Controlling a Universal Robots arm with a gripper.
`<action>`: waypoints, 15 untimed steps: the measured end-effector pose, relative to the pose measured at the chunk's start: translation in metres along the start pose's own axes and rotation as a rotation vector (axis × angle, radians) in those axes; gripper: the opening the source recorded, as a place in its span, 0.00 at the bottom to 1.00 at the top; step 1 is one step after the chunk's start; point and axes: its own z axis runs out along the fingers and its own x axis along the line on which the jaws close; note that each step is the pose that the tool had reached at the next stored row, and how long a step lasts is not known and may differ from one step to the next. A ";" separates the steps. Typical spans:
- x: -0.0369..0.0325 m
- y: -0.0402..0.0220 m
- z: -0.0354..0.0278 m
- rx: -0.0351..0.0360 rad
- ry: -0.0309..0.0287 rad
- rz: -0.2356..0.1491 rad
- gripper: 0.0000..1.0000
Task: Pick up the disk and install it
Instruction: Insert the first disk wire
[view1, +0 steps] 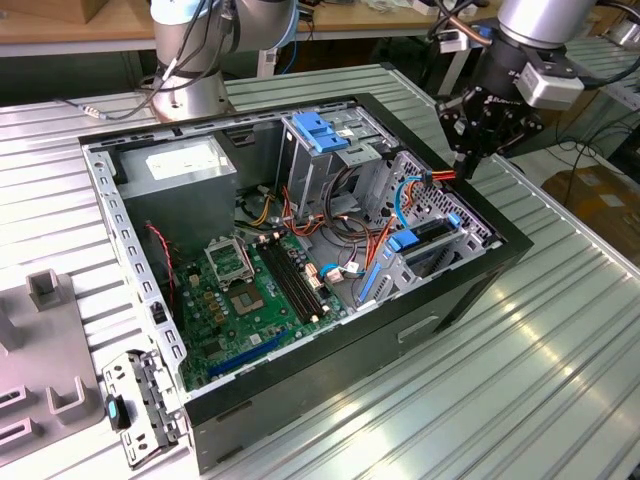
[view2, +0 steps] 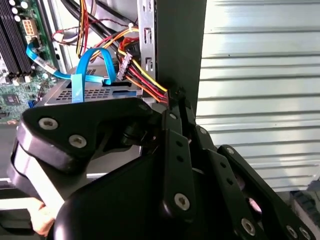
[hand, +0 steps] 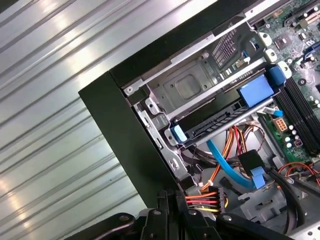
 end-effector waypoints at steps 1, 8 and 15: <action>-0.0001 0.0000 0.0000 -0.0010 0.0000 0.011 0.17; -0.0051 0.0032 -0.0004 -0.0071 0.0002 0.080 0.17; -0.0134 0.0085 0.0002 -0.0112 0.0003 0.128 0.17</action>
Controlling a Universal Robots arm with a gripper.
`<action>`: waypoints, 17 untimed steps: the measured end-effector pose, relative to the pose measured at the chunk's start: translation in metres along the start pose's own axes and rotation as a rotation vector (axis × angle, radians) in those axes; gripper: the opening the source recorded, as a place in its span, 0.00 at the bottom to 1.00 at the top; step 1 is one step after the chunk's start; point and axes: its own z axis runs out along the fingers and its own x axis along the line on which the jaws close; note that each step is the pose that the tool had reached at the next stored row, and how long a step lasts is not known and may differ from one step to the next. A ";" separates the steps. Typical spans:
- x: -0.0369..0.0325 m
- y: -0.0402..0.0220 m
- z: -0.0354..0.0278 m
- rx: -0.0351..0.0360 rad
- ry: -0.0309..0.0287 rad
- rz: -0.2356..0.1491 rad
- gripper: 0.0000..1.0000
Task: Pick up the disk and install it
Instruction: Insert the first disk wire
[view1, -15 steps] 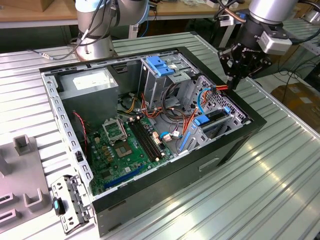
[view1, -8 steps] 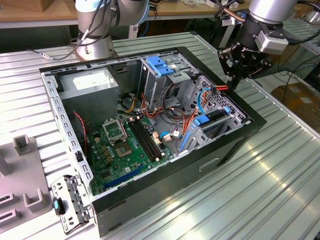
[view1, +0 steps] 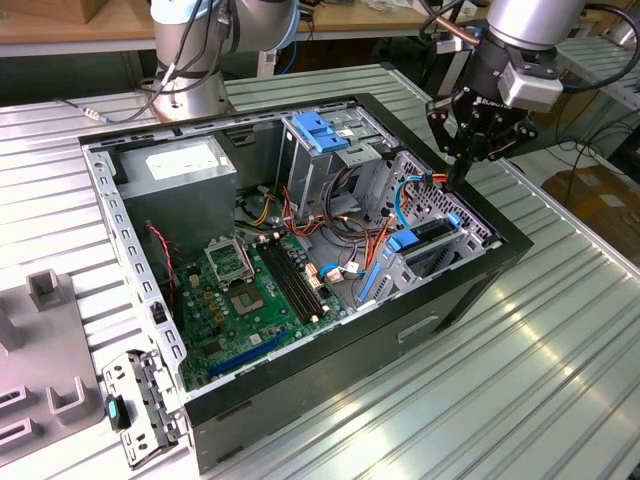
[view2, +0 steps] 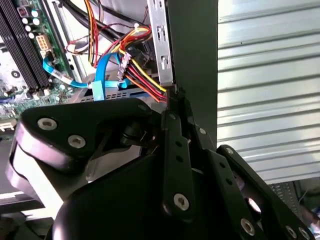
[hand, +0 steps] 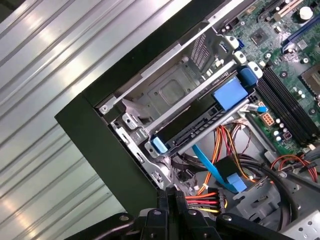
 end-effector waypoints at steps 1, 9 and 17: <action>0.0000 0.0000 0.0003 -0.0018 0.0001 0.021 0.17; -0.0042 0.0034 0.0014 -0.0111 0.0010 0.117 0.17; -0.0066 0.0053 0.0025 -0.0241 0.0004 0.249 0.17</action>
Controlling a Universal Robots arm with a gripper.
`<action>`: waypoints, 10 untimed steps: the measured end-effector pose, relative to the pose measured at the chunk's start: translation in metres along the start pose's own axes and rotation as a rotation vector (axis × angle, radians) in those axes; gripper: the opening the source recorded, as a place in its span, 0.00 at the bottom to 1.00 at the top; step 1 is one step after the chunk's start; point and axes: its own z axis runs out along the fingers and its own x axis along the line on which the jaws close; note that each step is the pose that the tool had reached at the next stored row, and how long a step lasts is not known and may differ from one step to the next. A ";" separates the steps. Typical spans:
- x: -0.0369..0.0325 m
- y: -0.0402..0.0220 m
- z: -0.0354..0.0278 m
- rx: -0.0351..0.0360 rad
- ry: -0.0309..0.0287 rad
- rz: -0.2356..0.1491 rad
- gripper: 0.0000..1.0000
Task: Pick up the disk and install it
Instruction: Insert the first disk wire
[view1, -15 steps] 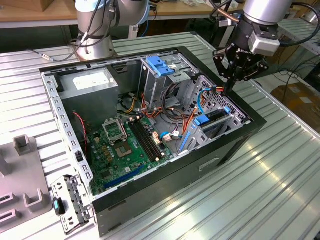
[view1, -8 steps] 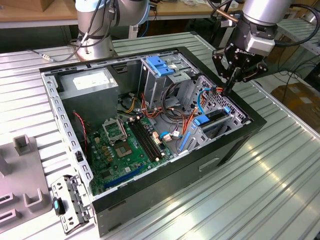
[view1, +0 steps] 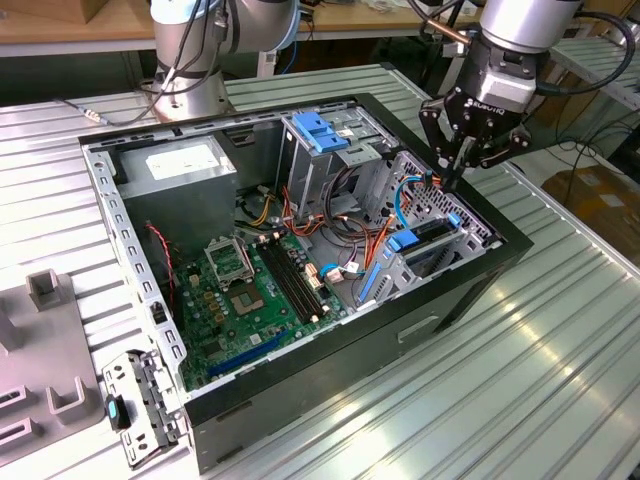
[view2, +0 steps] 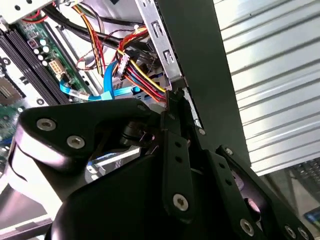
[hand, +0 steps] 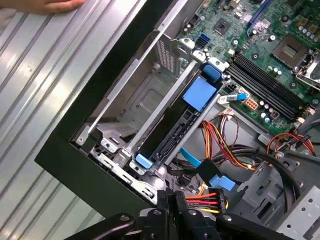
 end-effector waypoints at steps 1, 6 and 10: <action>0.0000 0.0000 0.0003 -0.0029 -0.0003 0.030 0.17; -0.0001 0.0000 0.0012 -0.0133 -0.0014 0.129 0.17; -0.0002 0.0000 0.0020 -0.0207 -0.0022 0.199 0.17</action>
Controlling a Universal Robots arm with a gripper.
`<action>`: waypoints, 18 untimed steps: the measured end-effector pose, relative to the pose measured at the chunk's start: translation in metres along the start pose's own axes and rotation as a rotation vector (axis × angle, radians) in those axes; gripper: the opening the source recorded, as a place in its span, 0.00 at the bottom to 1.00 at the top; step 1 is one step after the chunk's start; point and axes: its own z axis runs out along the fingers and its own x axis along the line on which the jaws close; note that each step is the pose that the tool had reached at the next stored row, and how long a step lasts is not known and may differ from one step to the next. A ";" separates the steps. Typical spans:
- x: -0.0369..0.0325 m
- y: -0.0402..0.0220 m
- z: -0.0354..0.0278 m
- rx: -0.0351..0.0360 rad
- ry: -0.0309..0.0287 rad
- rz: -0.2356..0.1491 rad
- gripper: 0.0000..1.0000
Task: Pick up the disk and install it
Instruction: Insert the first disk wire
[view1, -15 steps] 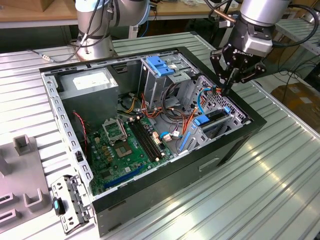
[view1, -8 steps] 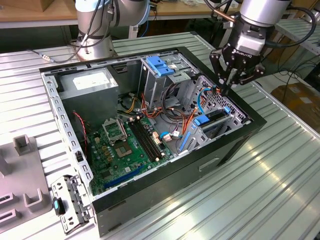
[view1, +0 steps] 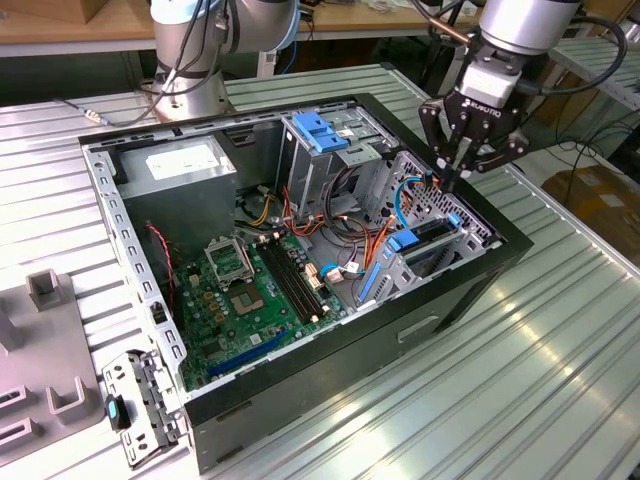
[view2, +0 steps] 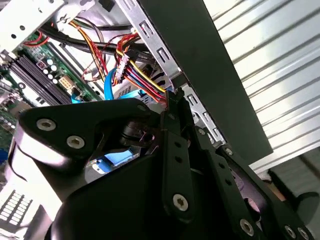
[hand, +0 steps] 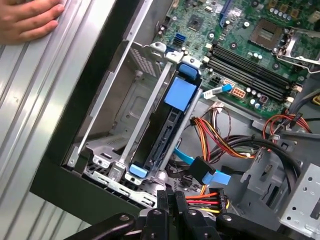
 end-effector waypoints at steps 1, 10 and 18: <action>0.0000 0.0000 0.0002 -0.0016 -0.0003 0.015 0.17; -0.0002 0.0000 0.0023 -0.0226 -0.0027 0.211 0.17; -0.0037 0.0064 0.0042 -0.0302 -0.0033 0.294 0.17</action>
